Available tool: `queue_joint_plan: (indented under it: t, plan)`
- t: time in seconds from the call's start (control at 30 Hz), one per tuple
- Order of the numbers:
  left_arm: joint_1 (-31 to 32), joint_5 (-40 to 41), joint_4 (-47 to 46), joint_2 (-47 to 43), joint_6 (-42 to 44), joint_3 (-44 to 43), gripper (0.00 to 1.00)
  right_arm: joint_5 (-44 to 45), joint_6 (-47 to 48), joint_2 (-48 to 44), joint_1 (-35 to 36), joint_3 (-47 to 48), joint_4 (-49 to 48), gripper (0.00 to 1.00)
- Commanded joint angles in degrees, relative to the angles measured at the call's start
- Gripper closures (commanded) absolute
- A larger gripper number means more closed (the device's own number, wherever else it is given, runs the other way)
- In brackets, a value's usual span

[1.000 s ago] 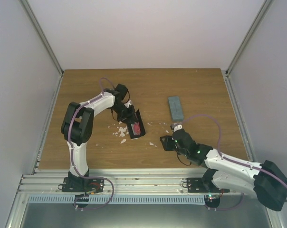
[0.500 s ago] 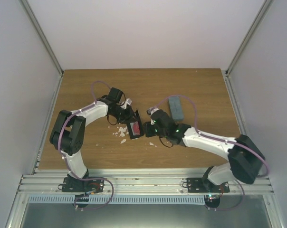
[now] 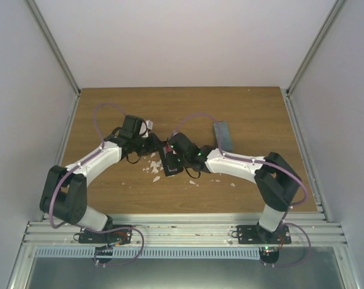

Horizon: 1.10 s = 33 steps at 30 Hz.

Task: Organize the sunglasses
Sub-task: Adjust the sunglasses in the sunglasses case.

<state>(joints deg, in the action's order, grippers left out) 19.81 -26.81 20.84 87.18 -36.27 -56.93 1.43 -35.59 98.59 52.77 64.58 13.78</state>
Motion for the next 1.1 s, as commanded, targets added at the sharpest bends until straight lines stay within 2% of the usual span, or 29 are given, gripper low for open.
queue_joint_plan:
  t: [0.0,0.27,0.57,1.07]
  plan:
    - [-0.26,7.74,-5.30,-5.16,-4.59,8.81,0.75,5.04,1.67,4.88,0.58,4.66,6.08,0.77]
    - [-0.22,-0.09,-13.37,-5.08,-5.36,16.29,0.74,8.67,0.95,8.35,0.57,7.71,8.74,0.76]
    - [-0.11,-2.41,-16.91,-3.99,-5.87,18.64,0.73,8.90,0.68,9.49,0.60,8.49,9.07,0.74]
    - [0.23,-3.61,-19.70,-0.24,-6.05,19.96,0.74,5.91,0.10,9.96,0.49,8.17,6.97,0.99]
